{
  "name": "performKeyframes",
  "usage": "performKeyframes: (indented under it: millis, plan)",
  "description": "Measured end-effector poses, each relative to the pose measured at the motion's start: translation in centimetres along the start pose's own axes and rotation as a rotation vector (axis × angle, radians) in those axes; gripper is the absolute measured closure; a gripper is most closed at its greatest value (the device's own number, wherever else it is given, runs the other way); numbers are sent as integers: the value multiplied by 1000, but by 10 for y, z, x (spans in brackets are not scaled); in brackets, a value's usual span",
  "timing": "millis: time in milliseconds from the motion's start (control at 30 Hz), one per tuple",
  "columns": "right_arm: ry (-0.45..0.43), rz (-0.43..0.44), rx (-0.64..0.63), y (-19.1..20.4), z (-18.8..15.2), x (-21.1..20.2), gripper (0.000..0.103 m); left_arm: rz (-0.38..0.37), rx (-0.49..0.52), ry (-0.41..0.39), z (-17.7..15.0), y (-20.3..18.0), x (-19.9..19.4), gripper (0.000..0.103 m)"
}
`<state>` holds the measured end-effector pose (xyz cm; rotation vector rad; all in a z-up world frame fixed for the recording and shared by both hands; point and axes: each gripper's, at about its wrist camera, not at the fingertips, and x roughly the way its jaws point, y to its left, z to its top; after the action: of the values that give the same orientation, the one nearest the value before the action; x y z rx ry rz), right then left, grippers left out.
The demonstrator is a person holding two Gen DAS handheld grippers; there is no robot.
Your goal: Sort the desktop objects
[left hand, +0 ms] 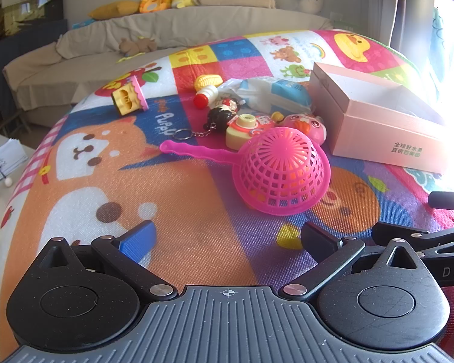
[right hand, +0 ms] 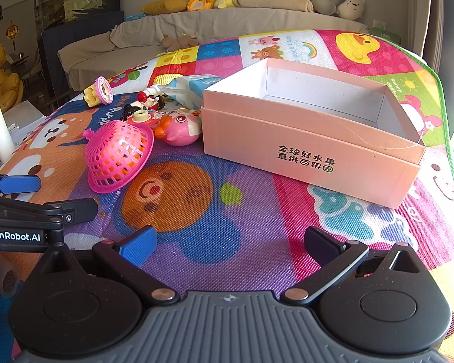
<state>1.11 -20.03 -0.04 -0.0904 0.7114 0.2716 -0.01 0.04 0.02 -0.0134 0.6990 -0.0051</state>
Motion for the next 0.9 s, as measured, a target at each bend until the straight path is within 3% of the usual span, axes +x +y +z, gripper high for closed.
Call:
performKeyframes:
  millis: [900]
  plan:
    - [48,24,-30,-2,5,2,0,2,12,17,2,1,-1,0]
